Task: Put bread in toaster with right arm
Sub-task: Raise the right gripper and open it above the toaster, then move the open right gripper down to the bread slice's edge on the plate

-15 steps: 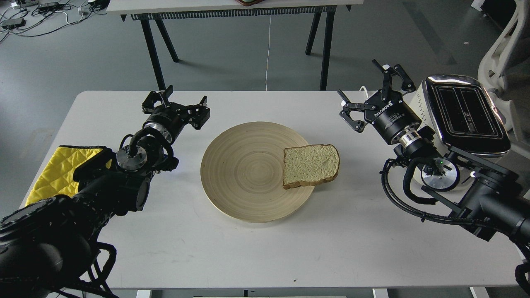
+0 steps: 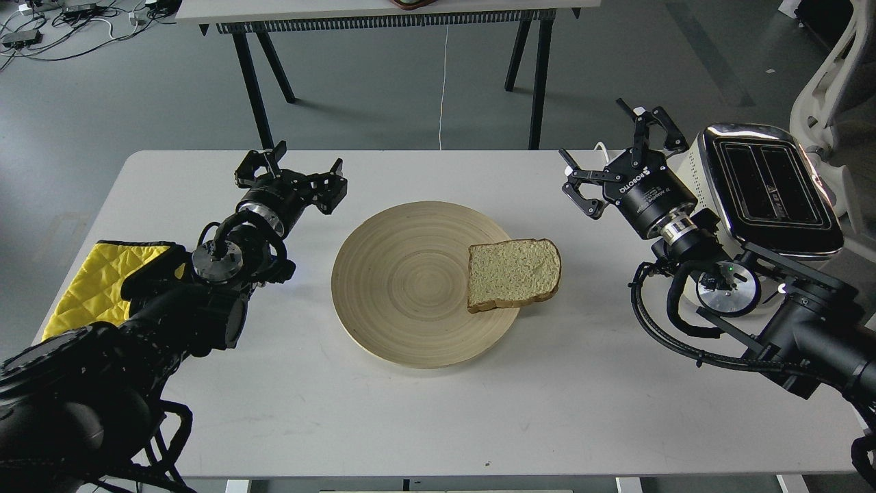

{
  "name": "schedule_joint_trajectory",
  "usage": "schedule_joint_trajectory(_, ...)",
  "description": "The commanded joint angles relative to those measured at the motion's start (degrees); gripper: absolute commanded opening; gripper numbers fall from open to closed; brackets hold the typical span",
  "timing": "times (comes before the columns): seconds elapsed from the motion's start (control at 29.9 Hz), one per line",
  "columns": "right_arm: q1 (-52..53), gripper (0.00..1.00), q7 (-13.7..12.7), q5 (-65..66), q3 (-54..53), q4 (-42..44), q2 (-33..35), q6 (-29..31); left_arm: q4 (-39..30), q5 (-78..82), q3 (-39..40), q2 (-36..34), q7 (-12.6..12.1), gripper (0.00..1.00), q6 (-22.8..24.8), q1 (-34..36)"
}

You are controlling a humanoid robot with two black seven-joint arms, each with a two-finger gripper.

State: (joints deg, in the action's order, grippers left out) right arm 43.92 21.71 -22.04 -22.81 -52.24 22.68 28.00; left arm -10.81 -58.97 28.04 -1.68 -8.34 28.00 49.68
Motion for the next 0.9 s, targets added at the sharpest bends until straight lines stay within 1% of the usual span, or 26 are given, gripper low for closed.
schedule_joint_trajectory(0.0, 1.4, 0.98, -0.2, 0.2, -0.7, 1.3, 0.3, 0.0, 0.0, 0.0, 0.0, 0.0, 0.0, 1.0, 0.0, 0.0)
schedule_joint_trajectory(0.1, 4.3, 0.98, -0.3, 2.2, 0.0, 1.9, 0.8, 0.0, 0.0, 0.0, 0.0, 0.0, 0.0, 1.0, 0.0, 0.0)
schedule_joint_trajectory(0.2, 6.0, 0.98, -0.3, 8.3, -0.1, 1.7, 0.8, 0.0, 0.0, 0.0, 0.0, 0.0, 0.0, 1.0, 0.0, 0.1)
schedule_joint_trajectory(0.3, 8.0, 0.98, -1.2, 14.9, -0.1, 0.7, 0.8, -7.7, 0.0, 0.0, 0.0, 0.0, 0.0, 1.0, 0.0, 0.0)
schedule_joint_trajectory(0.44, 9.5, 0.98, -4.6, 24.1, 0.0, -1.8, 1.1, -17.7, 0.0, 0.0, 0.0, 0.0, 0.0, 1.0, 0.0, 0.0)
schedule_joint_trajectory(0.57, 11.1, 0.98, -6.8, 33.2, 1.1, -3.7, 2.2, -26.2, 0.0, 0.0, 0.0, 0.0, 0.0, 1.0, 0.0, 0.1)
schedule_joint_trajectory(0.64, 11.9, 0.98, -8.3, 37.2, 3.7, -4.3, 3.0, -29.5, 0.0, 0.0, 0.0, 0.0, 0.0, 1.0, 0.0, 0.0)
schedule_joint_trajectory(0.7, 13.6, 0.98, -9.1, 40.2, 7.9, -5.8, 4.4, -32.6, 0.0, 0.0, 0.0, 0.0, 0.1, 1.0, 0.0, 0.0)
schedule_joint_trajectory(0.8, 16.2, 0.98, -9.3, 41.3, 16.2, -9.1, 8.1, -35.8, 0.0, 0.0, 0.0, 0.0, 0.1, 1.0, 0.0, 0.0)
schedule_joint_trajectory(0.87, 17.7, 0.98, -9.3, 41.3, 21.4, -10.9, 10.0, -36.8, 0.0, 0.0, 0.0, 0.0, 0.0, 1.0, 0.0, 0.0)
